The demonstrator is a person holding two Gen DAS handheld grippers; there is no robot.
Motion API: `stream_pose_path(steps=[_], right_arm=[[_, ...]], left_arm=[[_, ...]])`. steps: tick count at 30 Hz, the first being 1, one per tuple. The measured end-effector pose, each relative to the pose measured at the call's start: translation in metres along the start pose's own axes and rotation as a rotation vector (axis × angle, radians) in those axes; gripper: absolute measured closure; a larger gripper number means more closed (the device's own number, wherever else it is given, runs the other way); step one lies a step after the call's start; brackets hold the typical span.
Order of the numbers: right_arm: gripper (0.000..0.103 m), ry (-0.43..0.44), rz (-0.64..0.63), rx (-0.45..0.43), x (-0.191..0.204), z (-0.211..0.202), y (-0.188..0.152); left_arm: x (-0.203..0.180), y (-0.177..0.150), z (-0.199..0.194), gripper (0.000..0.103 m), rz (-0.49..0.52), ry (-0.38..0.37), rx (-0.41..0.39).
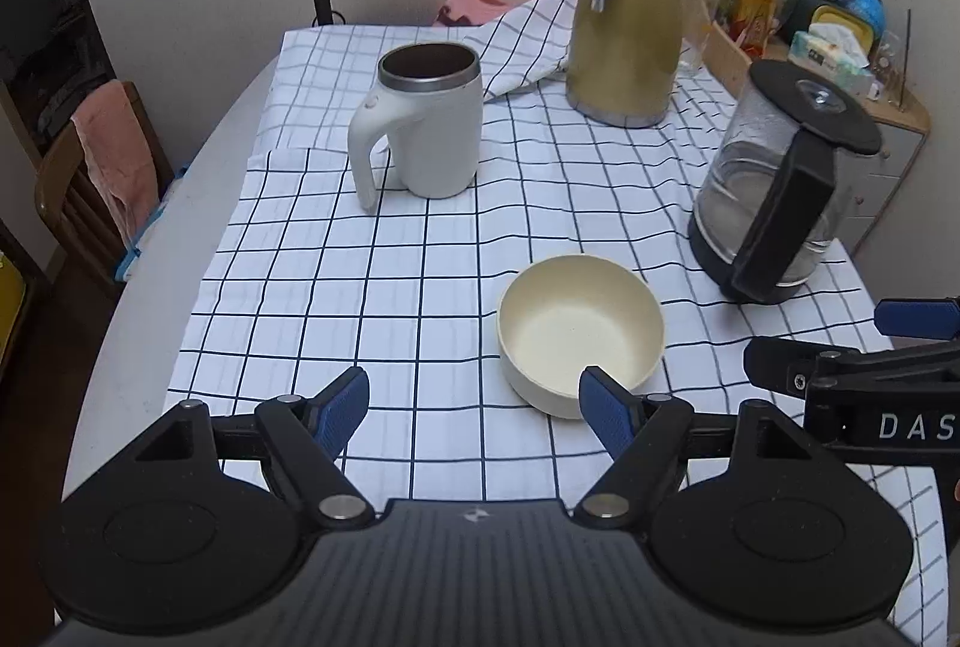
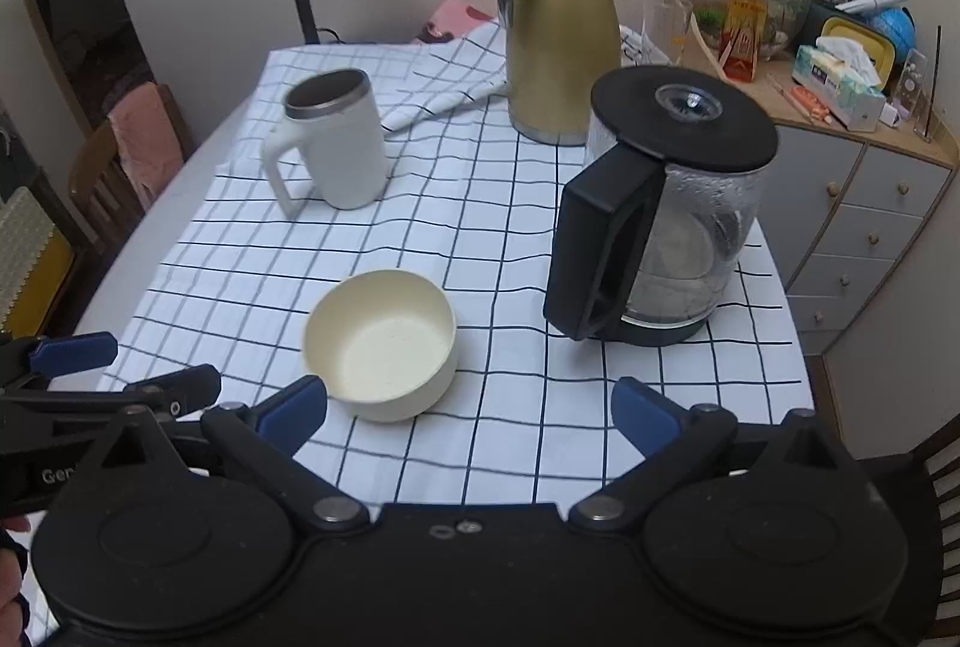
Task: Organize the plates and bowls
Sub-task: 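Move both tools to the rim of the cream bowl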
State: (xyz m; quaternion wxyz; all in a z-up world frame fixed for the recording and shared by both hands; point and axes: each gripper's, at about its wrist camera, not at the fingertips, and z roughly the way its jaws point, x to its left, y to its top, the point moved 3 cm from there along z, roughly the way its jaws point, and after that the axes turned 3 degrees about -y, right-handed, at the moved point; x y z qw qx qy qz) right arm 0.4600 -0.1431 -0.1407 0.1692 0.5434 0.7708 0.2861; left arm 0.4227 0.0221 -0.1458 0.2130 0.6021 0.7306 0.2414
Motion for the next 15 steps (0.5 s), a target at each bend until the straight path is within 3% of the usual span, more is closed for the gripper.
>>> stream_pose_path(steps=[7, 15], right_arm=[[0.006, -0.020, 0.021, 0.043, -0.001, 0.042, 0.006], [0.019, -0.027, 0.039, 0.090, 0.002, 0.083, 0.011]], left_arm=[[0.000, 0.004, 0.049, 0.026, 0.001, 0.011, 0.058], [0.007, 0.011, 0.092, 0.027, -0.016, 0.028, 0.109]])
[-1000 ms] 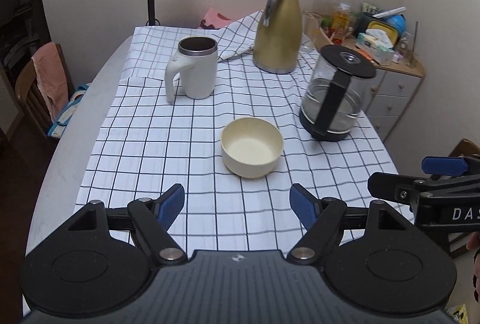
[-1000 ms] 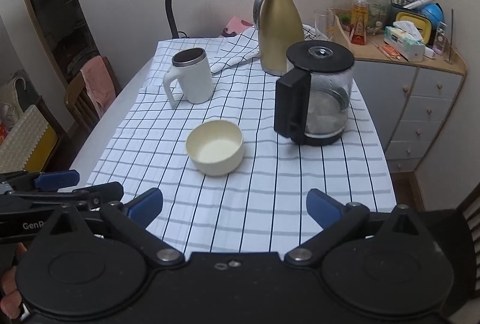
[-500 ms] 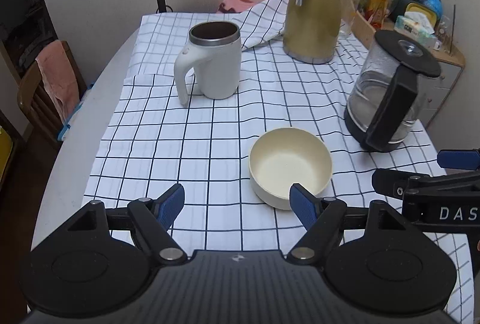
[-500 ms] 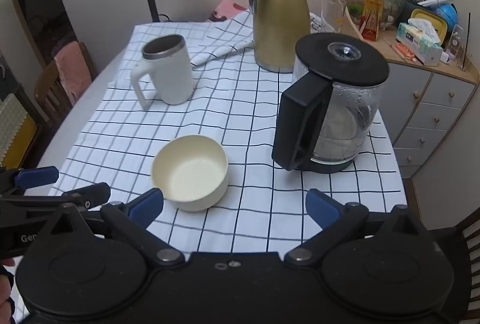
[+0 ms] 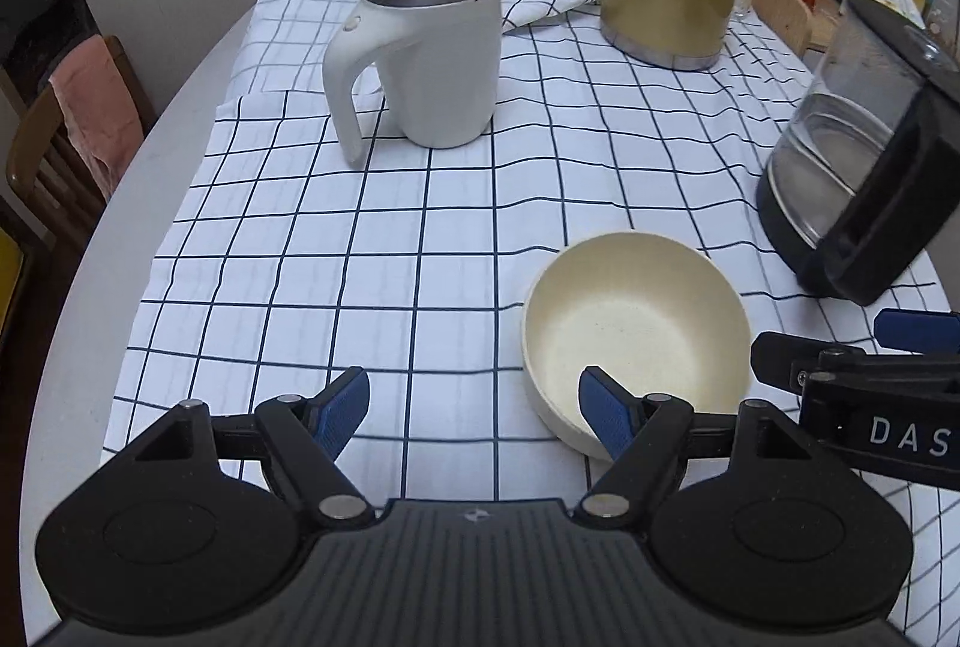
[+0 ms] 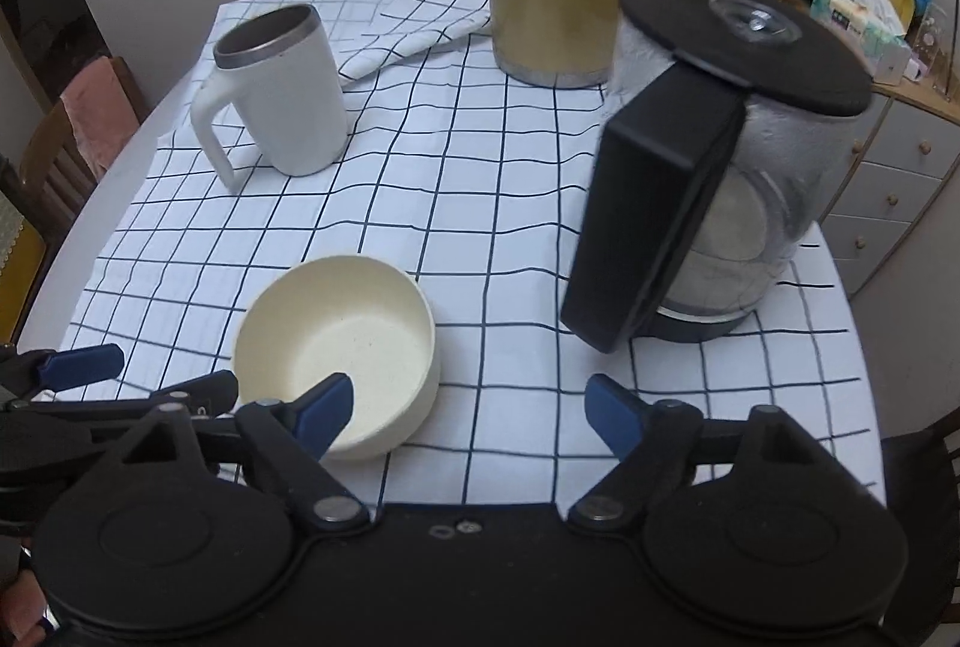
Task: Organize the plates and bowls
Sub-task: 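Move both tools to the rim of the cream bowl, then close the left gripper on the cream bowl rim while the right gripper closes too, then carry the cream bowl with both grippers over the pink pot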
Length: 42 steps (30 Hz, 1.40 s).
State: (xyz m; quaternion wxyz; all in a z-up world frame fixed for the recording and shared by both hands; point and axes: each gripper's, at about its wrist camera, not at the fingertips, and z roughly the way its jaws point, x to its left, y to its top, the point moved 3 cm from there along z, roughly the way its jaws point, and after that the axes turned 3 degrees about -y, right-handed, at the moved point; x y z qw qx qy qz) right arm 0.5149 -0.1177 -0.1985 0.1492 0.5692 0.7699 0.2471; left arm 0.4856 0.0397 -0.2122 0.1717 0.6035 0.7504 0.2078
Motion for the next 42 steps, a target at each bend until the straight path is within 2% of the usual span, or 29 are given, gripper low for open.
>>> stream_pose_path(steps=[4, 10, 12, 14, 20, 22, 24, 26, 28, 30, 31, 32, 33, 35, 42], right_arm=[[0.027, 0.003, 0.033, 0.024, 0.000, 0.021, 0.006], [0.037, 0.000, 0.043, 0.056, 0.001, 0.042, 0.006], [0.043, -0.004, 0.043, 0.065, 0.001, 0.047, 0.006], [0.043, 0.001, 0.050, 0.071, 0.001, 0.050, 0.006], [0.054, 0.020, 0.046, 0.078, 0.002, 0.055, 0.005], [0.055, 0.021, 0.045, 0.079, 0.002, 0.056, 0.006], [0.058, 0.027, 0.046, 0.081, 0.002, 0.057, 0.007], [0.058, 0.028, 0.045, 0.080, 0.002, 0.058, 0.007], [0.063, 0.031, 0.038, 0.077, 0.003, 0.058, 0.007], [0.072, 0.034, 0.032, 0.073, 0.005, 0.058, 0.008], [0.075, 0.031, 0.028, 0.069, 0.006, 0.058, 0.008], [0.083, 0.027, 0.024, 0.065, 0.006, 0.057, 0.009], [0.090, 0.028, 0.022, 0.064, 0.007, 0.057, 0.009], [0.096, 0.039, 0.028, 0.064, 0.007, 0.056, 0.010], [0.098, 0.015, 0.004, 0.068, 0.008, 0.051, 0.003]], left_arm=[[0.002, 0.008, 0.017, 0.027, -0.026, -0.013, 0.020], [-0.002, 0.013, 0.035, 0.034, -0.026, -0.014, 0.033], [-0.004, 0.014, 0.039, 0.043, -0.030, -0.017, 0.043], [-0.006, 0.014, 0.043, 0.047, -0.028, -0.029, 0.048], [-0.012, 0.014, 0.051, 0.047, -0.012, -0.032, 0.052], [-0.013, 0.014, 0.054, 0.053, -0.018, -0.040, 0.063], [-0.014, 0.014, 0.058, 0.066, -0.029, -0.057, 0.077], [-0.015, 0.013, 0.060, 0.073, -0.033, -0.059, 0.085], [-0.015, 0.013, 0.061, 0.081, -0.038, -0.054, 0.091], [-0.015, 0.012, 0.061, 0.092, -0.049, -0.069, 0.094], [-0.015, 0.012, 0.060, 0.093, -0.053, -0.072, 0.092], [-0.016, 0.012, 0.060, 0.096, -0.052, -0.080, 0.094], [-0.017, 0.012, 0.059, 0.096, -0.047, -0.089, 0.096], [-0.018, 0.011, 0.058, 0.097, -0.049, -0.089, 0.097], [-0.020, 0.000, 0.049, 0.098, -0.036, -0.081, 0.111]])
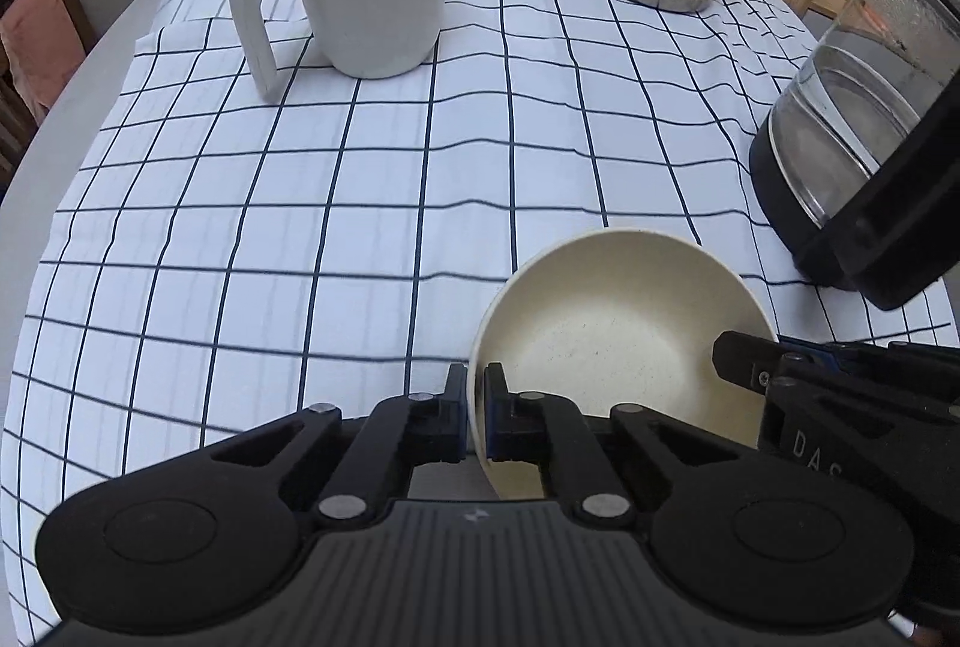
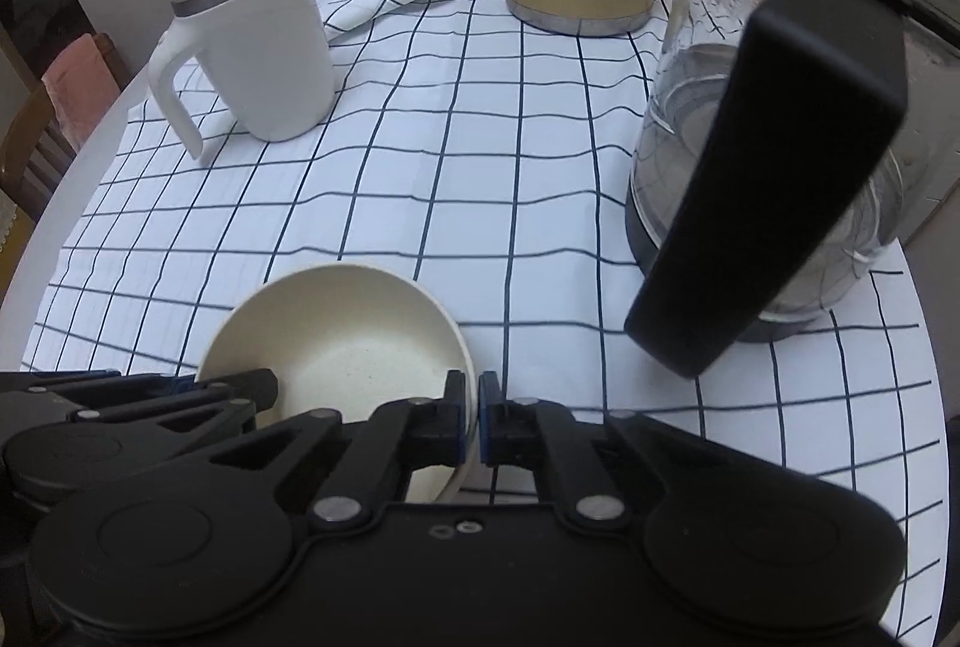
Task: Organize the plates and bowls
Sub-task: 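Carry the cream bowl with both grippers over the pink pot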
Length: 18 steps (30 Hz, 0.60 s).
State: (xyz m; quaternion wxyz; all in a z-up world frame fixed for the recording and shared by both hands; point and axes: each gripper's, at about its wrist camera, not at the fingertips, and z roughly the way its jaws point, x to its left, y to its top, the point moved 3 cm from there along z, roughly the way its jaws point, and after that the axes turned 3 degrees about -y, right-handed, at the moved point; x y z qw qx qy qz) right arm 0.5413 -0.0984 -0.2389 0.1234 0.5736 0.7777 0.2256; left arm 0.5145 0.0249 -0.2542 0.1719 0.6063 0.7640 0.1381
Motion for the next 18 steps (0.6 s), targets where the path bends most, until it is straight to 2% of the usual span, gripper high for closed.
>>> stream_pose_path(steps=[9, 18], right_arm=[[0.098, -0.002, 0.000, 0.016, 0.000, -0.025, -0.018], [0.099, -0.009, 0.001, 0.004, -0.002, -0.081, -0.047]], left_arm=[[-0.008, -0.025, -0.032, 0.099, 0.015, -0.001, 0.004], [-0.025, -0.057, -0.094, 0.099, 0.055, -0.021, -0.018]])
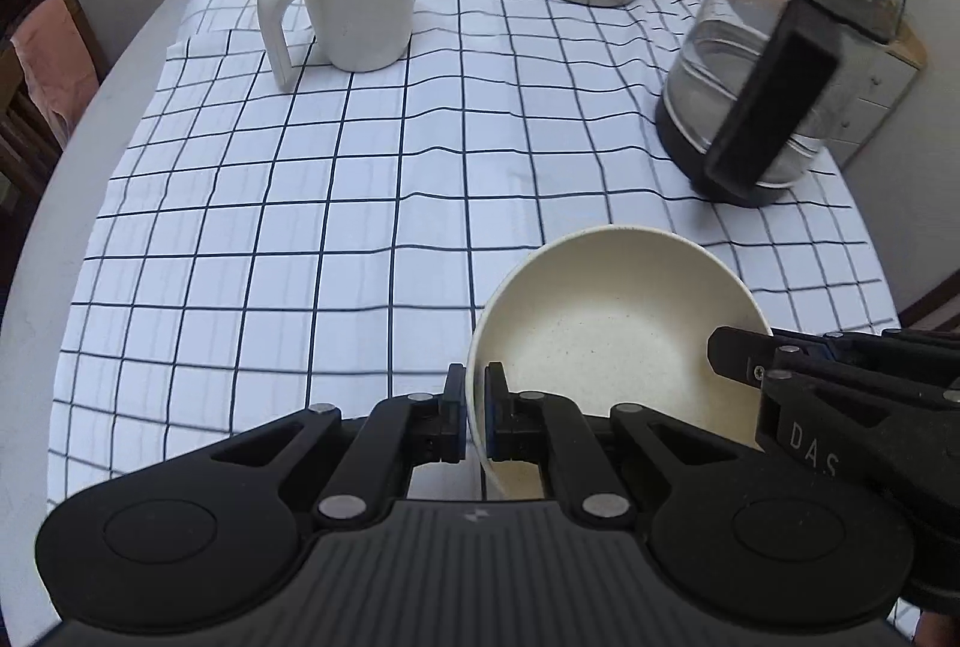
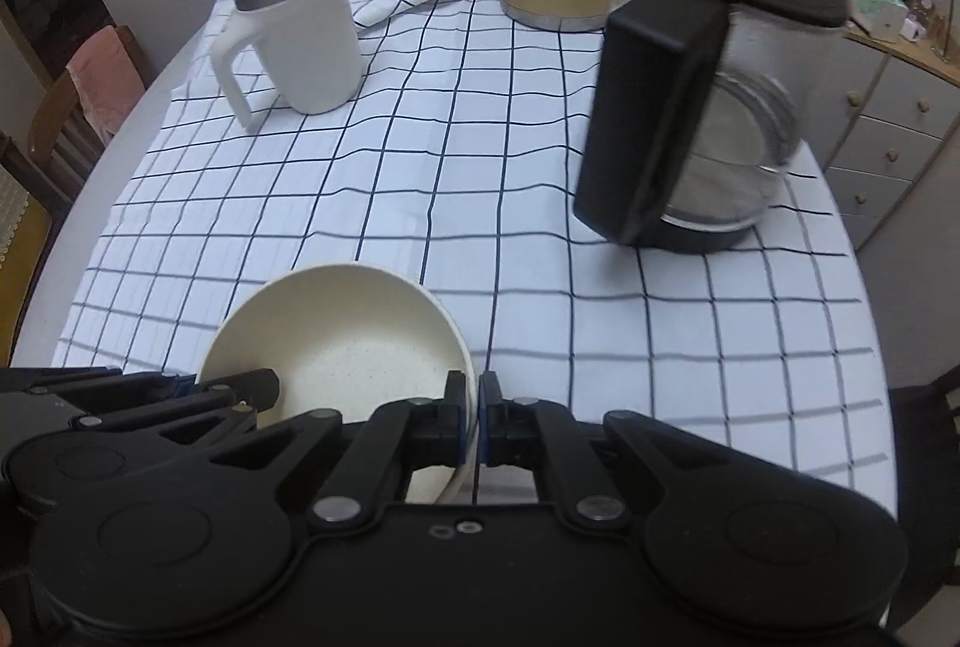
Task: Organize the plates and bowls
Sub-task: 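Carry the cream bowl with both grippers over the pink pot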
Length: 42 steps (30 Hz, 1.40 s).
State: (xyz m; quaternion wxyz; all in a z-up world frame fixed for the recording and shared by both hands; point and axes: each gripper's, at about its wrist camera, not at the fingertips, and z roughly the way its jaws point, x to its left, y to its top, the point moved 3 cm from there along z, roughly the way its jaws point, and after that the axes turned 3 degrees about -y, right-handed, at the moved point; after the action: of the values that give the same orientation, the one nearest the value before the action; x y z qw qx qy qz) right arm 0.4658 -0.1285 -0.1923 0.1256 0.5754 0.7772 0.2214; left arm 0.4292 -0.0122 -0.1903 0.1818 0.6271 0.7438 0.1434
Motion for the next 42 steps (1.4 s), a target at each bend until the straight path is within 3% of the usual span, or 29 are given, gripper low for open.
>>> stream_pose_path(steps=[12, 24, 34, 42], right_arm=[[0.099, -0.014, 0.021, -0.040, -0.006, -0.101, -0.052], [0.098, -0.035, 0.049, -0.076, -0.009, -0.181, -0.117], [0.098, -0.067, 0.094, -0.084, -0.021, -0.224, -0.174], [0.098, -0.093, 0.135, -0.063, -0.038, -0.235, -0.222]], left_arm=[[-0.033, -0.058, -0.098, 0.098, 0.081, -0.047, -0.041], [-0.058, -0.119, -0.166, 0.098, 0.160, -0.085, -0.059], [-0.087, -0.170, -0.192, 0.097, 0.236, -0.126, -0.046], [-0.112, -0.212, -0.186, 0.097, 0.289, -0.150, -0.007]])
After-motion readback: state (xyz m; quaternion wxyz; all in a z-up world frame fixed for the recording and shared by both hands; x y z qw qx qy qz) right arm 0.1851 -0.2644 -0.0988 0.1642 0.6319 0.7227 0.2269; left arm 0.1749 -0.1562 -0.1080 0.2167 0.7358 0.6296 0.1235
